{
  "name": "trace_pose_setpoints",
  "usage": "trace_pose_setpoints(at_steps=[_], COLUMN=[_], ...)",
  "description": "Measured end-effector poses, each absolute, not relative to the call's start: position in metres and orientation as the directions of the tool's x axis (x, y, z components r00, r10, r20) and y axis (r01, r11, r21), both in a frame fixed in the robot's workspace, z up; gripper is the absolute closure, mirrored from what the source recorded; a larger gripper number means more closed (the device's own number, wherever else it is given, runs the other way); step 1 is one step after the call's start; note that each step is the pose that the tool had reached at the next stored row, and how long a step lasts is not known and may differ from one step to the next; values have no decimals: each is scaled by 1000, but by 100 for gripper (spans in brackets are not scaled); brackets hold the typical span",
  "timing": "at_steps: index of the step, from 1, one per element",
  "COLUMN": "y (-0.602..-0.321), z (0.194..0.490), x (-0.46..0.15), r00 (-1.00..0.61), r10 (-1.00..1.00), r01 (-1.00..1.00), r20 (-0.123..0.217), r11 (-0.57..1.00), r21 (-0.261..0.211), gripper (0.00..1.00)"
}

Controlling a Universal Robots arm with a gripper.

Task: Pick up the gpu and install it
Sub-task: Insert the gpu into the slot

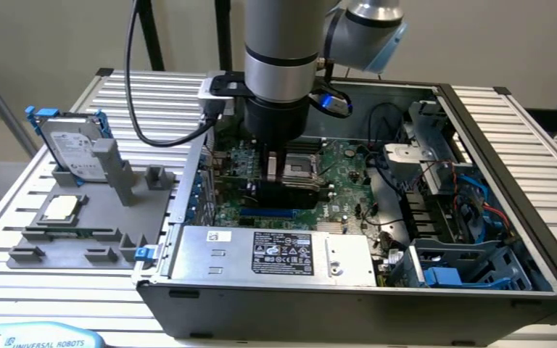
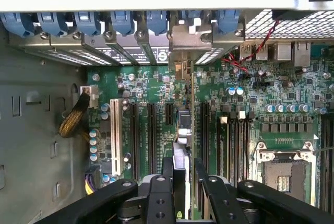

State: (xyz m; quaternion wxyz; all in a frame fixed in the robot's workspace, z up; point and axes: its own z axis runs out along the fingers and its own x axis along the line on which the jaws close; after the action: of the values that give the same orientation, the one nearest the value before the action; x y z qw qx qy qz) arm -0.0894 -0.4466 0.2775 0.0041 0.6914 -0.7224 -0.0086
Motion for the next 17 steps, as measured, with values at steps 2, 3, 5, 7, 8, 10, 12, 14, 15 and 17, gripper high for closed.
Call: trace_pose_setpoints(at_steps=[2, 3, 5, 7, 8, 10, 12, 14, 15, 17], y=[-447, -447, -447, -447, -447, -447, -447, -447, -447, -446], z=[278, 278, 278, 277, 277, 277, 277, 277, 277, 277], x=[-90, -90, -90, -90, -90, -92, -92, -92, -92, -92], r00=[-44, -44, -44, -44, -44, -44, -44, -44, -44, -44], r10=[-999, -999, -999, -999, -999, -999, -999, -999, -999, -999], r01=[-999, -999, -999, -999, -999, -999, -999, -999, -999, -999], r20=[-6, -6, -6, -6, -6, -6, -6, -6, -6, -6], r11=[44, 44, 44, 44, 44, 44, 44, 44, 44, 44], r21=[18, 18, 18, 18, 18, 18, 18, 18, 18, 18], gripper=[73, 73, 73, 73, 73, 73, 73, 73, 73, 73])
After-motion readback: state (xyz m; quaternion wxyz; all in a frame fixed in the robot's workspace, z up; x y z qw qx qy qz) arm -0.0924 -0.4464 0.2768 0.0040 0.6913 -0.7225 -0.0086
